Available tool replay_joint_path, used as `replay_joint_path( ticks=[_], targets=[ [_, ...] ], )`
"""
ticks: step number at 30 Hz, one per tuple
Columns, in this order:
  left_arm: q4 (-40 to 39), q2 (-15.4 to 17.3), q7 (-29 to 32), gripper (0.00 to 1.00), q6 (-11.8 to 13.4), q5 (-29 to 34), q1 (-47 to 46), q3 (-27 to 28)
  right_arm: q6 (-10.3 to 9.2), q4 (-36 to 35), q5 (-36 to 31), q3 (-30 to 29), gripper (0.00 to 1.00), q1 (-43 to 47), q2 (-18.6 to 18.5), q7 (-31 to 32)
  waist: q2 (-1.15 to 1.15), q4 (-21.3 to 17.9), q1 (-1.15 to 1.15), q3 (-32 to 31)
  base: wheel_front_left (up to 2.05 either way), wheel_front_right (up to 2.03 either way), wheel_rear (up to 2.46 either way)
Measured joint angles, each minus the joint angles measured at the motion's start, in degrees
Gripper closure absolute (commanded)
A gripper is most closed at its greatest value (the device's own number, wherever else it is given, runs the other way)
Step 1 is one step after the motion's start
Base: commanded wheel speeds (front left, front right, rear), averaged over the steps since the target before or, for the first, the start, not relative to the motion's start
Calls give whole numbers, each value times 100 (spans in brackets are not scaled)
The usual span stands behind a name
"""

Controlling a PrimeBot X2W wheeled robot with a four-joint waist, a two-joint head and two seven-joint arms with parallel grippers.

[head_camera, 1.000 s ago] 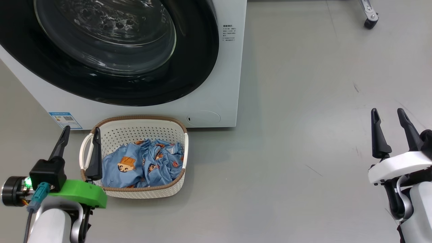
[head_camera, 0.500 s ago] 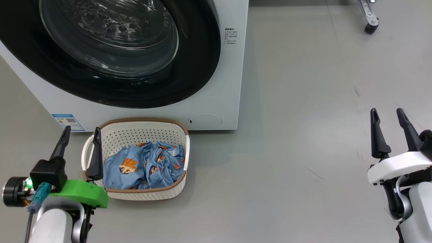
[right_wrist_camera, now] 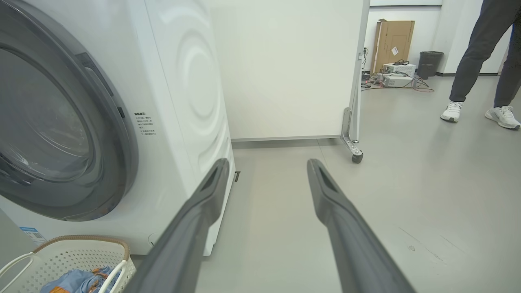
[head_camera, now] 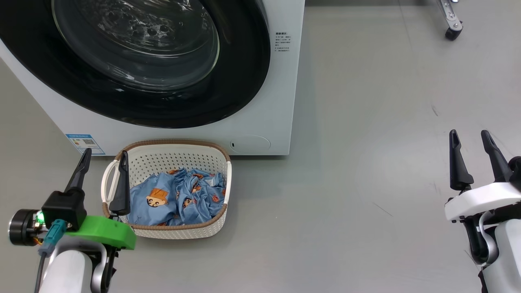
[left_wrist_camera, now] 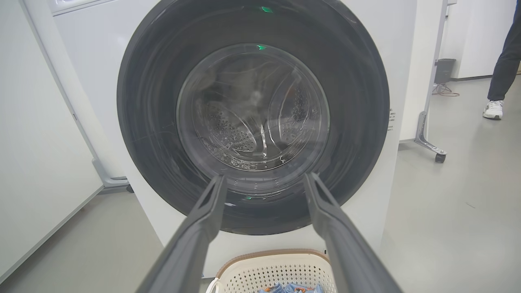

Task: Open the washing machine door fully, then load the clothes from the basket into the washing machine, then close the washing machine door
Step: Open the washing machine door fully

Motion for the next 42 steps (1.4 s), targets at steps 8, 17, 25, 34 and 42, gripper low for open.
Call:
replay_joint_path(
  ticks=[8, 17, 25, 34, 42],
  targets=[
    [-30, -1, 0, 0, -1, 7, 6, -48, 2, -5, 11, -82, 0, -4, 37, 0, 0, 53, 0, 10, 0, 0, 0],
    [-130, -98, 0, 0, -1, 7, 23, -292, 2, -125, 265, -383, 0, -218, 44, 0, 0, 183, 0, 96, 0, 0, 0],
    [-180, -145, 0, 0, -1, 5, 144, -428, 21, -303, 297, -343, 0, -747, 0, -16, 0, 357, 0, 203, 0, 0, 0],
    [-237, -175, 0, 0, -1, -3, 142, -538, 49, -489, 776, -500, 0, -1485, -19, -14, 0, 566, 0, 371, 0, 0, 0],
    [-325, -179, 0, 0, -1, -4, 108, -568, 49, -376, 2317, -1137, 59, -1934, 627, 300, 0, 738, 0, 567, 0, 0, 0]
  ],
)
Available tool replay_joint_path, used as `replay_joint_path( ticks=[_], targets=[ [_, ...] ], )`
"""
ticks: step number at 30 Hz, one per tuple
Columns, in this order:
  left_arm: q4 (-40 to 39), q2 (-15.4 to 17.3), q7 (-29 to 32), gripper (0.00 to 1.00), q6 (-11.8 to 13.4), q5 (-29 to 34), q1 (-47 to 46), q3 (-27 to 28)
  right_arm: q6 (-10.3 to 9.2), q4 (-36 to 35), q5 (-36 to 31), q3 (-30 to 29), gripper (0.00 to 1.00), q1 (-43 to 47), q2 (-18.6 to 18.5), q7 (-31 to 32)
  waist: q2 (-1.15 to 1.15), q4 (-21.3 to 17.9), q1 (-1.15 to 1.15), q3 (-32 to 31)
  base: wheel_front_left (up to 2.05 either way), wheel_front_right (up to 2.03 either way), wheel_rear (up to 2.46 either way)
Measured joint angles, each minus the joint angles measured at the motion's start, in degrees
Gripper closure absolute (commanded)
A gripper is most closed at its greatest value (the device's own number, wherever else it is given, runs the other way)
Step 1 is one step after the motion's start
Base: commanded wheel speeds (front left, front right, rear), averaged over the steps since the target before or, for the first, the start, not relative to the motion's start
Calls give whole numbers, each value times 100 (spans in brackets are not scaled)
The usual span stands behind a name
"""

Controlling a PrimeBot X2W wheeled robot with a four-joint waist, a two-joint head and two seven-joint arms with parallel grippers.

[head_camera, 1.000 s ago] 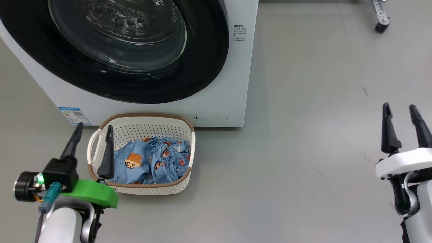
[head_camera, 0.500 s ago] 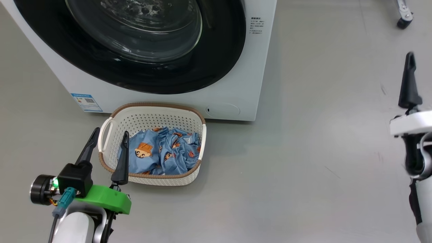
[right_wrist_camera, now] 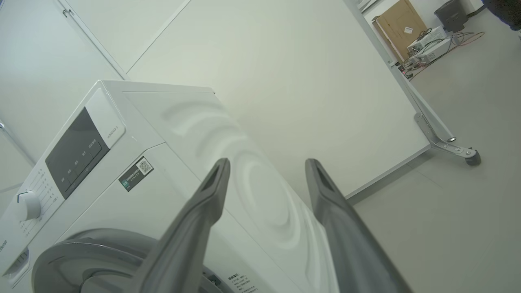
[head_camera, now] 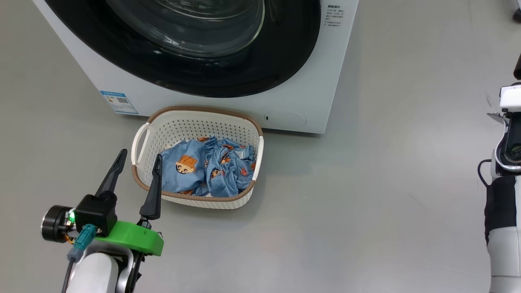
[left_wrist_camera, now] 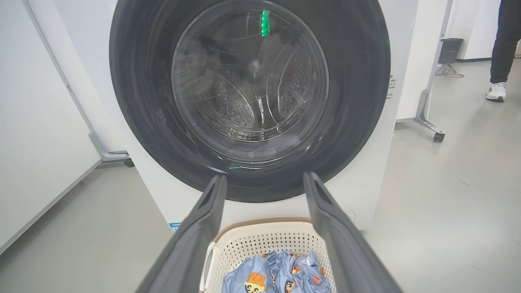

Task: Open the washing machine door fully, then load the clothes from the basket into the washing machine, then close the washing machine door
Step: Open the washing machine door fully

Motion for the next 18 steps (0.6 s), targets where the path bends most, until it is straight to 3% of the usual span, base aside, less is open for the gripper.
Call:
replay_joint_path(
  ticks=[1, 2, 9, 18],
  targets=[
    [-13, 0, 0, 0, 0, -2, -4, -1, 0, 37, 166, -58, 96, -31, 65, 59, 0, 20, 0, 27, 0, 0, 0],
    [-24, -1, 0, 0, 0, -7, -10, -1, 0, 69, 299, -110, 100, -71, 118, 119, 0, 39, 0, 54, 0, 0, 0],
    [-46, -24, 0, 0, 0, -14, -129, -33, -7, 234, 1296, -549, 100, -371, 278, 522, 0, 181, 0, 246, 0, 0, 0],
    [-65, -116, 0, 0, 0, -55, -207, -75, -315, 435, 1958, -602, 100, -803, 265, 1339, 0, 365, 0, 507, 0, 0, 0]
  ],
)
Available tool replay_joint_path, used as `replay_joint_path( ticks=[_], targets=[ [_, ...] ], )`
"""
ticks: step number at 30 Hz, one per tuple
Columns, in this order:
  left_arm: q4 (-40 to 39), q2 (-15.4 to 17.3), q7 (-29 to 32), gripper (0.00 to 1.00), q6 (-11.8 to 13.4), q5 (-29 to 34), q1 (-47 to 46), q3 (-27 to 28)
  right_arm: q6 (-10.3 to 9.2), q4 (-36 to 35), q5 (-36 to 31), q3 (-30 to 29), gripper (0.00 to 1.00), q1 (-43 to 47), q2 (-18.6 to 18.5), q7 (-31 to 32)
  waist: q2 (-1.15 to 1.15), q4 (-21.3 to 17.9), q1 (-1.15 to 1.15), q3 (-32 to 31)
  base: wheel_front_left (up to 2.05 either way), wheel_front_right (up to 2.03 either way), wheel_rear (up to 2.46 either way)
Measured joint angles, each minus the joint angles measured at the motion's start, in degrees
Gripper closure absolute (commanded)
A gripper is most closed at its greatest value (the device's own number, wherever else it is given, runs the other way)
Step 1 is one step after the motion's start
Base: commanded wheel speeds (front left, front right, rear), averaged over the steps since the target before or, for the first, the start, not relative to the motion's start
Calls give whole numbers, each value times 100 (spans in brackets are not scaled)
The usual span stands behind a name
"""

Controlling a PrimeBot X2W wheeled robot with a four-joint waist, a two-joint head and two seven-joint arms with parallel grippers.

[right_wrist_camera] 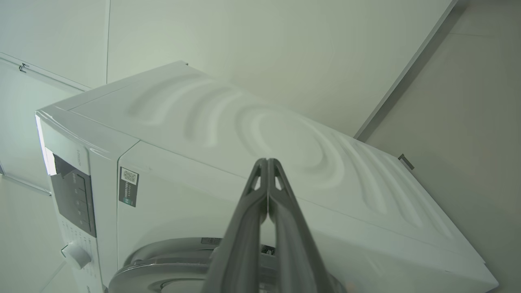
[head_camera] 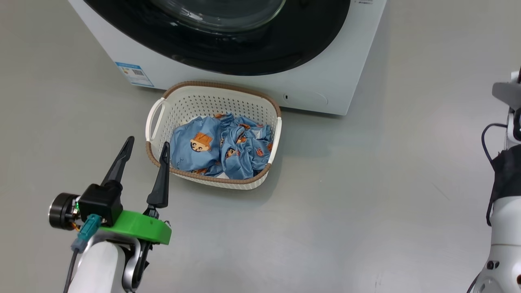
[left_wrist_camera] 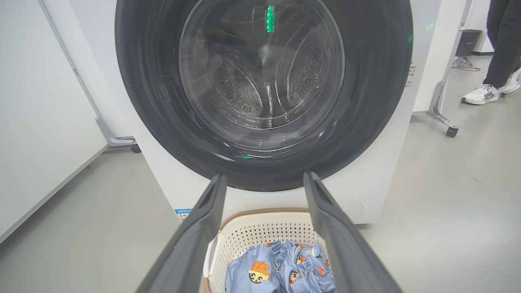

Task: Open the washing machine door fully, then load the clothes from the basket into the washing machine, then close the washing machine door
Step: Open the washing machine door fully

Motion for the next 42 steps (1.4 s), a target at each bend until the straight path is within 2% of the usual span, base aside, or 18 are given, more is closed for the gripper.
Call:
replay_joint_path(
  ticks=[3, 9, 14, 23, 33, 42],
  targets=[
    [-25, -15, 0, 0, 0, 0, -87, -9, -111, 24, 158, 35, 100, -198, -4, 304, 0, 58, 0, 100, 0, 0, 0],
    [-42, -53, 0, 0, 0, -35, -193, -46, -457, 68, 466, 162, 100, -617, -12, 953, 0, 161, 0, 309, 0, 0, 0],
    [-49, -129, 0, 0, -1, -79, -303, -151, -560, 103, 493, 312, 100, -784, -58, 1361, 0, 260, 0, 412, 0, 0, 0],
    [-141, -191, 0, 0, -4, -111, -391, -159, -887, 71, 595, 509, 100, -1314, -168, 2037, 0, 423, 0, 634, 0, 0, 0],
    [-190, -237, 0, 0, -19, -157, -556, -346, -1003, 38, 786, 597, 100, -1661, -162, 2499, 0, 662, 0, 989, 0, 0, 0],
    [-190, -287, 0, 0, -20, -205, -732, -414, -1048, 79, 673, 645, 100, -1782, -237, 2533, 0, 909, 0, 1188, 0, 0, 0]
  ],
)
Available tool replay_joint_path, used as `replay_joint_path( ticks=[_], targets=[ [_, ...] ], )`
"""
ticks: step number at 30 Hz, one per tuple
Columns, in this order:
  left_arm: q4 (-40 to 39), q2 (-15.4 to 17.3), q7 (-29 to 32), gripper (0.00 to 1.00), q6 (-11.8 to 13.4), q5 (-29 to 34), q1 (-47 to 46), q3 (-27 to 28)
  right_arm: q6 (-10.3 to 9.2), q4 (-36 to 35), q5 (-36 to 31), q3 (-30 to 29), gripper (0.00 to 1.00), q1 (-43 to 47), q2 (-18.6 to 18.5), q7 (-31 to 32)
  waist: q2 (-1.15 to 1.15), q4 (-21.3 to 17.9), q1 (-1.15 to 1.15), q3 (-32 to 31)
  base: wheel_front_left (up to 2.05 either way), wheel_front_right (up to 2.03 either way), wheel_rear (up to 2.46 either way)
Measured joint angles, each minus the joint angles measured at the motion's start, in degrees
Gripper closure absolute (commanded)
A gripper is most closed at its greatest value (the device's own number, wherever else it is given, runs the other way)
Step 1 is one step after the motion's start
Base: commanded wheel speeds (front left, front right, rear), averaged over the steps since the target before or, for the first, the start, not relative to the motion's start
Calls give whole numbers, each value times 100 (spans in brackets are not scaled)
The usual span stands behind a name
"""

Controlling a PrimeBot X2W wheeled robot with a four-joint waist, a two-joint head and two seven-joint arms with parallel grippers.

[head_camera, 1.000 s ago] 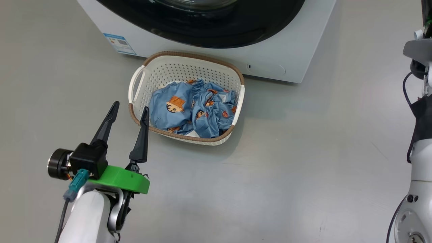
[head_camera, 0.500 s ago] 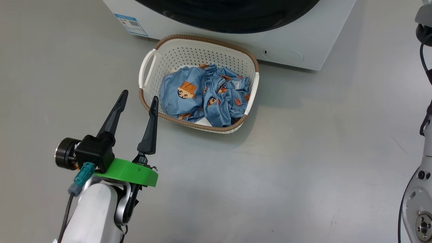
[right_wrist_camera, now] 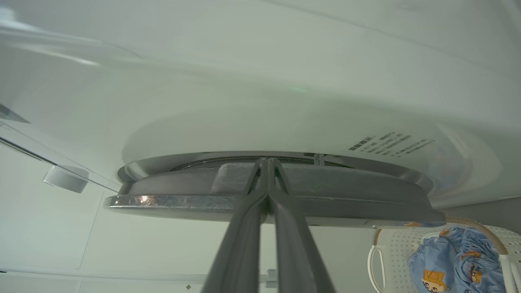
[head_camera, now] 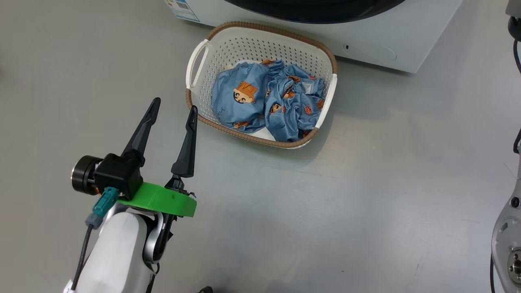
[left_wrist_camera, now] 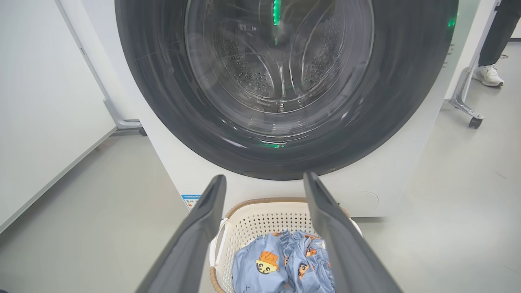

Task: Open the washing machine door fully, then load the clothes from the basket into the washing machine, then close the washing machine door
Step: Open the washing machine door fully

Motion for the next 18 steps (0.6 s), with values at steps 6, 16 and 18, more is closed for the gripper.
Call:
replay_joint_path(
  ticks=[6, 16, 18],
  targets=[
    [-3, -37, 0, 0, 0, -104, -1, -51, -7, 19, -156, 29, 100, -172, -107, -2, 0, 128, 0, 93, 0, 0, 0],
    [-16, -64, 0, 0, 0, -153, -33, -93, -55, 88, -250, 197, 100, -420, -78, 49, 0, 259, 0, 286, 0, 0, 0],
    [-15, -70, 0, 0, 0, -191, -59, -115, -55, 91, -268, 192, 100, -459, -86, 49, 0, 286, 0, 321, 0, 0, 0]
  ],
)
